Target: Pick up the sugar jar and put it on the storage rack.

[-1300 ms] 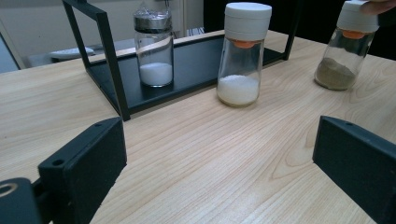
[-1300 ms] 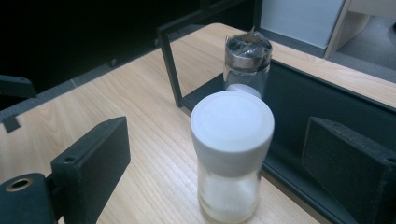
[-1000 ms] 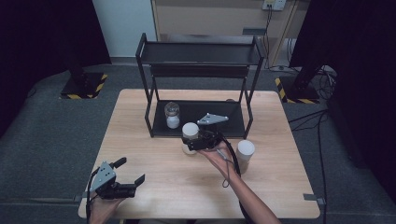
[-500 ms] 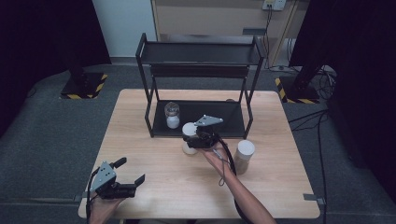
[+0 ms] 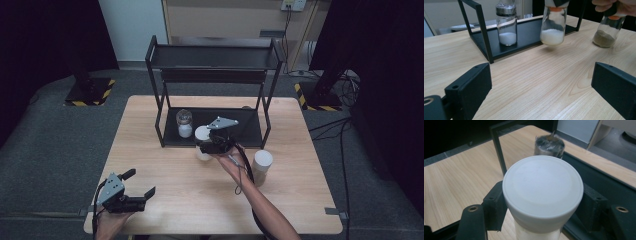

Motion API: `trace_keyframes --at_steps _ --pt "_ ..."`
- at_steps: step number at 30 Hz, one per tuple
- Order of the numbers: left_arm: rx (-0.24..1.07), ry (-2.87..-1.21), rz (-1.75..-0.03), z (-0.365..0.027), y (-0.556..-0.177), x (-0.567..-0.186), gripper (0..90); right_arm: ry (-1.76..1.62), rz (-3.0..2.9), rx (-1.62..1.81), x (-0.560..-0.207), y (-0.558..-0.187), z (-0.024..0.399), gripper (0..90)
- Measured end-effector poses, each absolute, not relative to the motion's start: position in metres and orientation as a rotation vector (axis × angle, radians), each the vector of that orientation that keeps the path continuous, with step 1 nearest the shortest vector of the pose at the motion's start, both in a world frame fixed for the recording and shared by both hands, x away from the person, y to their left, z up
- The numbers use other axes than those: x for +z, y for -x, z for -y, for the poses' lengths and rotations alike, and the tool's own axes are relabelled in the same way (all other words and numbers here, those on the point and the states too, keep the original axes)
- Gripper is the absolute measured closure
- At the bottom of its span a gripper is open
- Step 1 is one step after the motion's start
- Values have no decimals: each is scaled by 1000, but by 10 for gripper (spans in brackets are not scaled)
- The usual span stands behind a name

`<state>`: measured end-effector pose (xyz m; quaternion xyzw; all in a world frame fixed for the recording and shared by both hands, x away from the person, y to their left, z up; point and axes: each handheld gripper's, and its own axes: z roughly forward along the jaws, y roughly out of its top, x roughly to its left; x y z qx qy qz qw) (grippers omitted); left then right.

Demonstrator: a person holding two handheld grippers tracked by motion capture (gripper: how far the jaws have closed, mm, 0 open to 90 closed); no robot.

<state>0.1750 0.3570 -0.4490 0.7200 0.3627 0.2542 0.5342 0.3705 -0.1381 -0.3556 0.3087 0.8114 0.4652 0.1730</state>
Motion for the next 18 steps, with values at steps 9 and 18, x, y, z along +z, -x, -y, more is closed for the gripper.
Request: trace_keyframes --at_steps 9,18 --pt "607 -1718 -869 -356 -175 -449 18 -923 -2297 1308 -338 -385 139 338" --pt "605 -1721 -871 -357 -176 -449 19 -974 -2265 1268 -329 -401 136 338"
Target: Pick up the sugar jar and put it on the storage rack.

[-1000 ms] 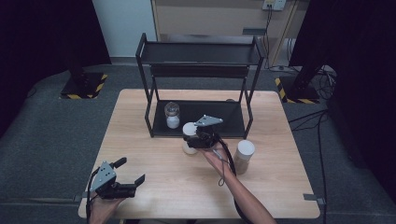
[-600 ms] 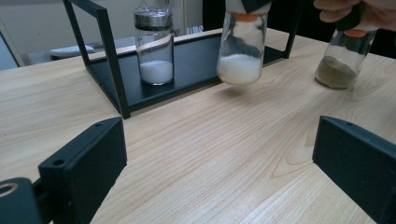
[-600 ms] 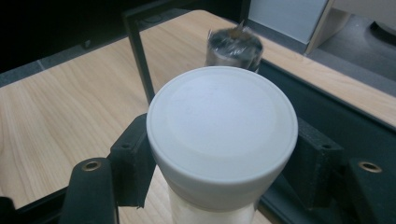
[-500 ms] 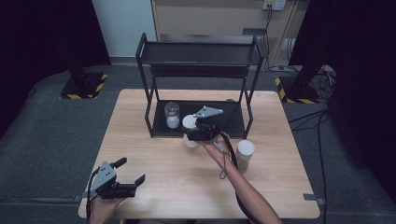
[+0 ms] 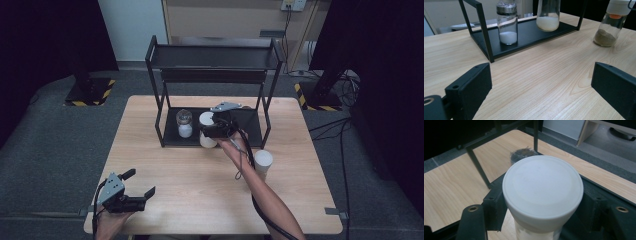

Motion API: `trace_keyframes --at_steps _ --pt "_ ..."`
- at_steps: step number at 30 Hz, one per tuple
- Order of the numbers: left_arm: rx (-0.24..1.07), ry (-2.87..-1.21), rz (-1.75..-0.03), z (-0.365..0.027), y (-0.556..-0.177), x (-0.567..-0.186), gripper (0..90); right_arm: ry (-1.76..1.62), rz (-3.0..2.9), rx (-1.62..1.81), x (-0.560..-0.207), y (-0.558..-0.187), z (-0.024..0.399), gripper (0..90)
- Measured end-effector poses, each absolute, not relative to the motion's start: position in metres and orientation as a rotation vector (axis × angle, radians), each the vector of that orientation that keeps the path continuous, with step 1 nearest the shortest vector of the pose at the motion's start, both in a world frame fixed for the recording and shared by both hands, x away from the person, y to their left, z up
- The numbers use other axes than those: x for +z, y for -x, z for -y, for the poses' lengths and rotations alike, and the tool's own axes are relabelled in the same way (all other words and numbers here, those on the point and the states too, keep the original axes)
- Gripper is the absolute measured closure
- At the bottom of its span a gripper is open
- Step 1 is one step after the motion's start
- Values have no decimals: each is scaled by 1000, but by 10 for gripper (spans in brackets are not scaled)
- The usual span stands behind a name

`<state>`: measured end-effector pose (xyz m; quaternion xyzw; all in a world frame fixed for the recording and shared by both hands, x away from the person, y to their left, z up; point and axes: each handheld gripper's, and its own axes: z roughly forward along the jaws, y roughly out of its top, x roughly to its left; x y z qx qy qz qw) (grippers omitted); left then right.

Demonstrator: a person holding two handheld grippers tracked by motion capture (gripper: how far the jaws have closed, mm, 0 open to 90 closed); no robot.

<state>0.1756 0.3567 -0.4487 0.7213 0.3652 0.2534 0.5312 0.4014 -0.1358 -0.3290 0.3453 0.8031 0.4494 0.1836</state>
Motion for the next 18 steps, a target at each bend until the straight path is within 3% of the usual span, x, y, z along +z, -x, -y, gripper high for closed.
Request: trace_keyframes --at_steps 18 --pt "605 -1742 -865 -354 -177 -448 21 -1087 -2219 1211 -333 -429 117 338"
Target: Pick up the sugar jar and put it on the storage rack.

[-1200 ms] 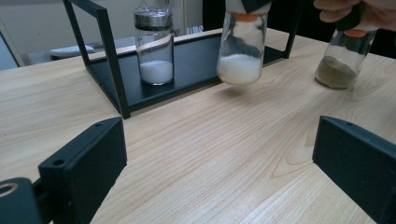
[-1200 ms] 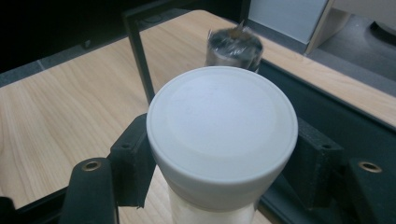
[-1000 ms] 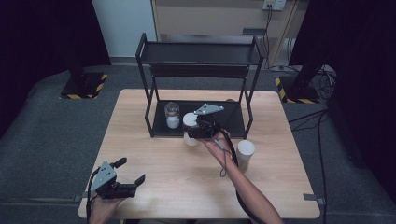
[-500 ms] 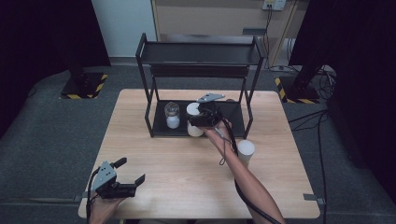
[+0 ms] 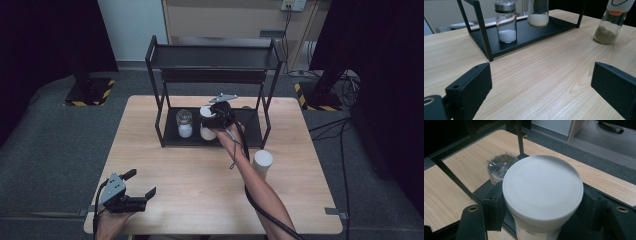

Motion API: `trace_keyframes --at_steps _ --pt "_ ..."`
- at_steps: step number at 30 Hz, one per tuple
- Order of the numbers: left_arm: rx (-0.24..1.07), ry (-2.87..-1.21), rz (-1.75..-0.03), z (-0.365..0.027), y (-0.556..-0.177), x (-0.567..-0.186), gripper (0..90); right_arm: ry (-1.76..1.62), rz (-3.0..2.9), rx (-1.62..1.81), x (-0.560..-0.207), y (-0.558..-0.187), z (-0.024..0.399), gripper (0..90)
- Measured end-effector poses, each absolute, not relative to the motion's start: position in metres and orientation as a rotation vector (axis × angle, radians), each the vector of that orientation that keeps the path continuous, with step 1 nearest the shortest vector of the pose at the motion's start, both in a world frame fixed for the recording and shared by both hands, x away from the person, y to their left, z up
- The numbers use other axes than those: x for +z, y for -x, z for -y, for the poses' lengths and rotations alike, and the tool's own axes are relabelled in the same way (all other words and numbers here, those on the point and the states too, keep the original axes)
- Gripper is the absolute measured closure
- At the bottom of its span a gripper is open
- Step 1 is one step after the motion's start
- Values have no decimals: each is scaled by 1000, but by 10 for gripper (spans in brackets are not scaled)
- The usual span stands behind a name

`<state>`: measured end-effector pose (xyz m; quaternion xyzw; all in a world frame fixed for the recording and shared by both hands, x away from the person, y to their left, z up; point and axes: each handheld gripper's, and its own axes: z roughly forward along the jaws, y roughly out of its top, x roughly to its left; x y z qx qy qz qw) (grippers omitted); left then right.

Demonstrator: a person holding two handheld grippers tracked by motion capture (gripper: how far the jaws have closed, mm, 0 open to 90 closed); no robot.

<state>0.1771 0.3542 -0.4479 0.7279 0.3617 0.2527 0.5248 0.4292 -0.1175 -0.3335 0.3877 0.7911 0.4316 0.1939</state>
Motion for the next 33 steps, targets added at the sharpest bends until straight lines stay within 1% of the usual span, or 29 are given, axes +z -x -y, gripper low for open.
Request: trace_keyframes --at_steps 19,33 --pt "598 -1745 -866 -354 -178 -448 22 -1141 -2212 1144 -350 -446 105 337" --pt "597 -1743 -867 -355 -178 -448 23 -1161 -2188 1133 -358 -450 104 337"
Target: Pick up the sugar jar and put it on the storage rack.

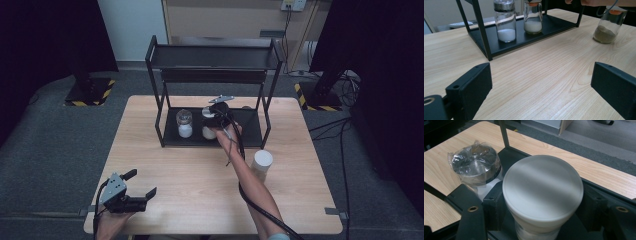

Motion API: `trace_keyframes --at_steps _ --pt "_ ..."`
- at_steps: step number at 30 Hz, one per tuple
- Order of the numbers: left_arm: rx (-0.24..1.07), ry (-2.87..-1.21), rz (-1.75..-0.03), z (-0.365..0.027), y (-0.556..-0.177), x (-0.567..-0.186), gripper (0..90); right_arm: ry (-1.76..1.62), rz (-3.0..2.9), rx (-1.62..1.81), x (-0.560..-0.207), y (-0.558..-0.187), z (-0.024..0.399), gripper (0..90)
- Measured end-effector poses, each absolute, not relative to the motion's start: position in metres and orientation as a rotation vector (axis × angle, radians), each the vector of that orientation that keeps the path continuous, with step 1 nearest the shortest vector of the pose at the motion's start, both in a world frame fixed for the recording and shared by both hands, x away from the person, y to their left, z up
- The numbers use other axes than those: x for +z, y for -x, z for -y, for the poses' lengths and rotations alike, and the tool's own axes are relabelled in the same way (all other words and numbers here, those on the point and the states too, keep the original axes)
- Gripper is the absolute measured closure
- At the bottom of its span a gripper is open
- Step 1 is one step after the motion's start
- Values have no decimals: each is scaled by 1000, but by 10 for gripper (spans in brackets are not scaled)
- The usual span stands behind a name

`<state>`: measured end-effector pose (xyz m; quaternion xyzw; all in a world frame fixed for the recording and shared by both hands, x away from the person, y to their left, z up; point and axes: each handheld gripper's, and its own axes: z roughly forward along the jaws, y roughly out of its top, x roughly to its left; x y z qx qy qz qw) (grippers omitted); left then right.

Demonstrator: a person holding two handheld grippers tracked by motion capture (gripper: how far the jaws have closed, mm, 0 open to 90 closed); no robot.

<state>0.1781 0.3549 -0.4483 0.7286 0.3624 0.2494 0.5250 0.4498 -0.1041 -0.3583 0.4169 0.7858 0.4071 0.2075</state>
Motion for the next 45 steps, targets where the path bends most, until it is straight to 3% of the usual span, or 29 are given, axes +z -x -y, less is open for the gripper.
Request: trace_keyframes --at_steps 12,22,45 --pt "599 -1746 -864 -354 -178 -448 23 -1164 -2169 1154 -363 -449 109 325" --pt "596 -1746 -862 -354 -178 -448 23 -1131 -2134 1154 -359 -437 109 149" --pt "596 -1752 -860 -353 -179 -448 23 -860 -2219 1333 -325 -373 148 99"
